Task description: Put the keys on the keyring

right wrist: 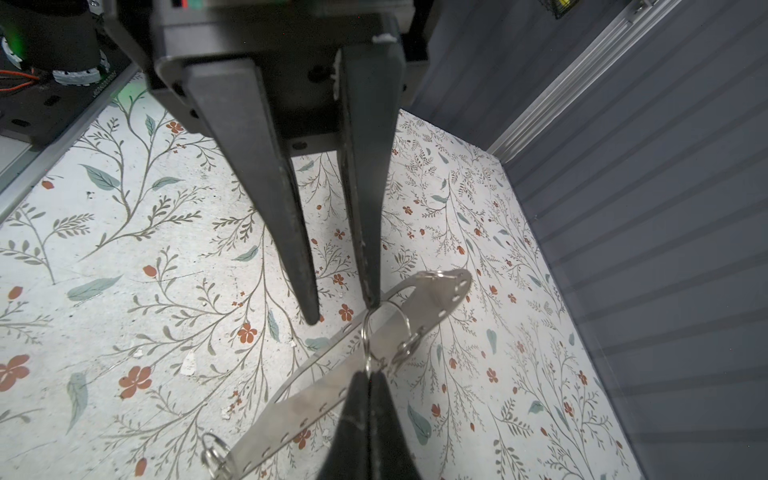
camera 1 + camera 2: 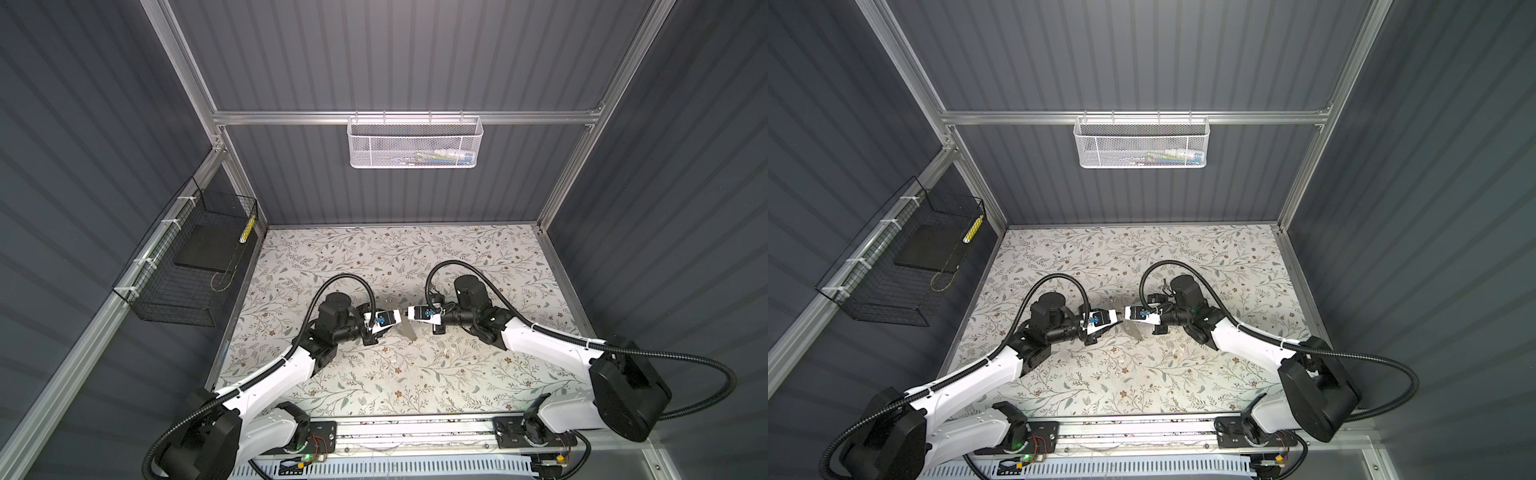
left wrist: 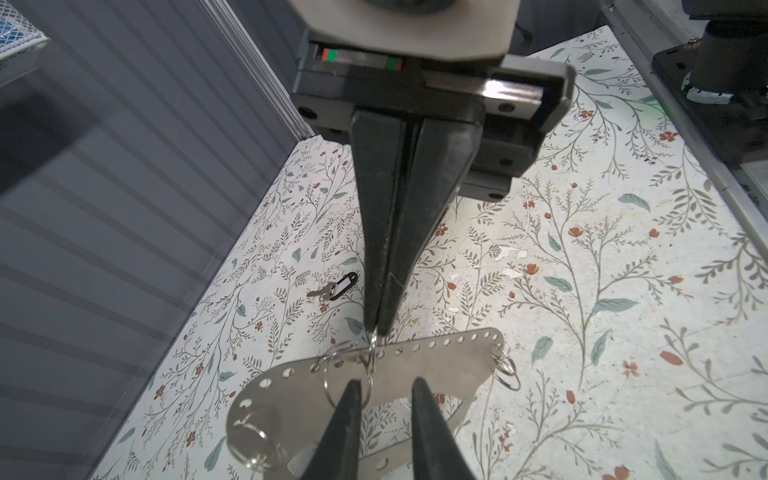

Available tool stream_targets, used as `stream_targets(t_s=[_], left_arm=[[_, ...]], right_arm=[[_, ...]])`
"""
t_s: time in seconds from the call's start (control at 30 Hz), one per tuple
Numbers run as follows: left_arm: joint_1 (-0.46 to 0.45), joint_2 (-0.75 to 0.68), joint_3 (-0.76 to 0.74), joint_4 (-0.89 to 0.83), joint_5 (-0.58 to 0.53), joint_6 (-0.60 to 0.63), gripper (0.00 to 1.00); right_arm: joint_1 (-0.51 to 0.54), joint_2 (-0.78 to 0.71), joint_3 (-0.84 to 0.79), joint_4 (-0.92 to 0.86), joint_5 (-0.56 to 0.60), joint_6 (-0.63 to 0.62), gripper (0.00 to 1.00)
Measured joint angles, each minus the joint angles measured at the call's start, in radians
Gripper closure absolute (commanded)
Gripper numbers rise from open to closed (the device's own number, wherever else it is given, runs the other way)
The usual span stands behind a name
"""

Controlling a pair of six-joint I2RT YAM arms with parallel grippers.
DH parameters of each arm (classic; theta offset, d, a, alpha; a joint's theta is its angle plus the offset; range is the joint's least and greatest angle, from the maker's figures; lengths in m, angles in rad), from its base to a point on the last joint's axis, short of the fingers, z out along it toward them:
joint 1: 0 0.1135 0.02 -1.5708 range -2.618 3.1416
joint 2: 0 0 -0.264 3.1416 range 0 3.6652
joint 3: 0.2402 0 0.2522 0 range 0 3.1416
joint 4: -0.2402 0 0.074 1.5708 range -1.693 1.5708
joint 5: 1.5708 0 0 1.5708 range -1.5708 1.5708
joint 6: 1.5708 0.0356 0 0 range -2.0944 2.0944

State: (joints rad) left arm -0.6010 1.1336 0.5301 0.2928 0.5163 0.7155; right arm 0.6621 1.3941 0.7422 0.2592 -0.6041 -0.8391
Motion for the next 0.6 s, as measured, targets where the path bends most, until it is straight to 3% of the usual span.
stream_targets(t_s=[0.6], left_arm=[[-0.029,0.021,0.006,0.0,-0.076,0.0,0.83]], right_arm=[[0.011,0.0,0.006,-0.048,-0.021,-0.018,1.0]])
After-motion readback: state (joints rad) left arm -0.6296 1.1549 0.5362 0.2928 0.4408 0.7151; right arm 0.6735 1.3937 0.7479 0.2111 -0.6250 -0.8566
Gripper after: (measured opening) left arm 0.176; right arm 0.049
